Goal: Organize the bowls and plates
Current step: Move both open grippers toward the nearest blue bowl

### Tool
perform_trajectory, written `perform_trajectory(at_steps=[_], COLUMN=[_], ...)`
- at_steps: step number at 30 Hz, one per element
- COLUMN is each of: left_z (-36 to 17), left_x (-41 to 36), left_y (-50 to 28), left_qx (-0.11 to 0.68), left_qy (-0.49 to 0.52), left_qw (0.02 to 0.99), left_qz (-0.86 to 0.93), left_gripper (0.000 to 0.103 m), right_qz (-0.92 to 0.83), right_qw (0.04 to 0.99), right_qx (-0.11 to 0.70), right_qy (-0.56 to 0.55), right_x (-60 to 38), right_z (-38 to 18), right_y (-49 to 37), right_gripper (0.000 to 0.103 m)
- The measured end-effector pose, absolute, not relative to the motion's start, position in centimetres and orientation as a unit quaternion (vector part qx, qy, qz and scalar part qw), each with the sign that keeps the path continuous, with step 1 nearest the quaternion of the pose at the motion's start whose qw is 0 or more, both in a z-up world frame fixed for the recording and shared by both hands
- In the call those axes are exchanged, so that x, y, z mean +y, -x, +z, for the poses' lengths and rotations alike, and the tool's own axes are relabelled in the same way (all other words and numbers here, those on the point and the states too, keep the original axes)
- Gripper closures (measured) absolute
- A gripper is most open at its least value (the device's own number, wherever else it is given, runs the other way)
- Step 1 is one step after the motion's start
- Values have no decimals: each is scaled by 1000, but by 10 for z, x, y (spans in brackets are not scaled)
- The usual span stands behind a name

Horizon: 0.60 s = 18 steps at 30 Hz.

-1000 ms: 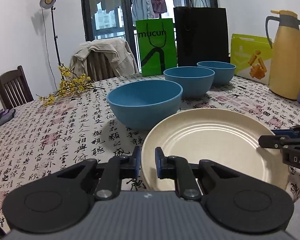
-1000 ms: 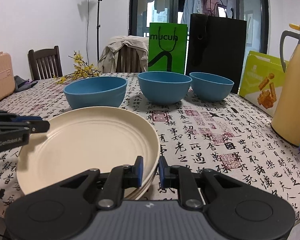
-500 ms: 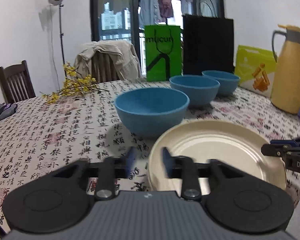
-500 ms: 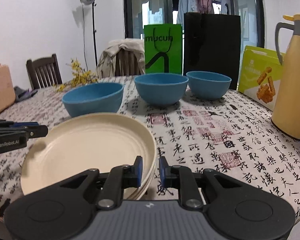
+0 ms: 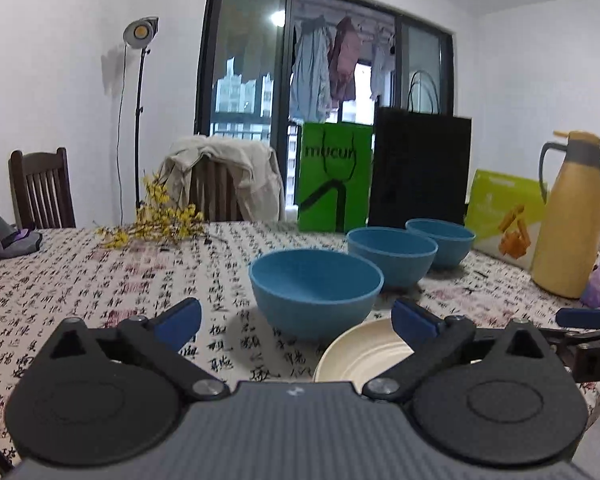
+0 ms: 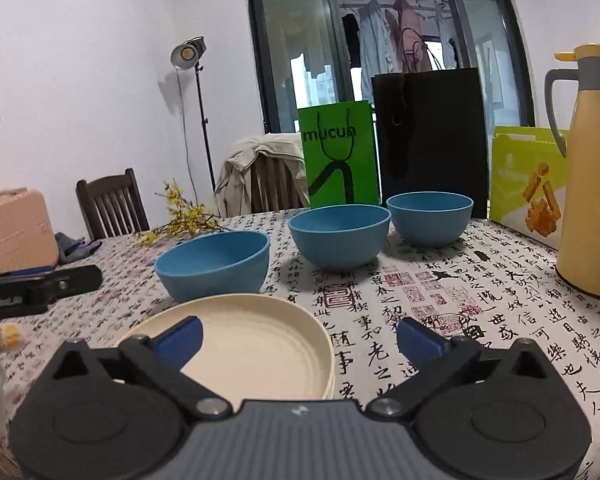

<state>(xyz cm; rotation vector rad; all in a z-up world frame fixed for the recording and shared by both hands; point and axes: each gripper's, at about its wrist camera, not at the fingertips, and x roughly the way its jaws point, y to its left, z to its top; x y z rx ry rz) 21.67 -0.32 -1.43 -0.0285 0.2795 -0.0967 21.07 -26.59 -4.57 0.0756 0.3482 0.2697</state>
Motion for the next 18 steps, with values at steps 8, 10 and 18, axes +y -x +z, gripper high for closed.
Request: perform_trajectory(at_steps=[8, 10, 18], left_z=[-6, -1, 16], left_x=[7, 10, 21], left_y=[-216, -219, -238], left_qx=[122, 122, 135], left_qy=[20, 23, 28], left_qw=[990, 990, 987], left_qz=[-61, -66, -85], left_gripper=[0, 0, 0], right_qz=[137, 139, 148], right_qw=[974, 975, 971], right_qx=[170, 166, 172], right_qy=[-54, -56, -75], right_x=[-269, -269, -270], right_z=[-42, -38, -18], right_y=[-216, -219, -243], right_gripper=[0, 0, 0])
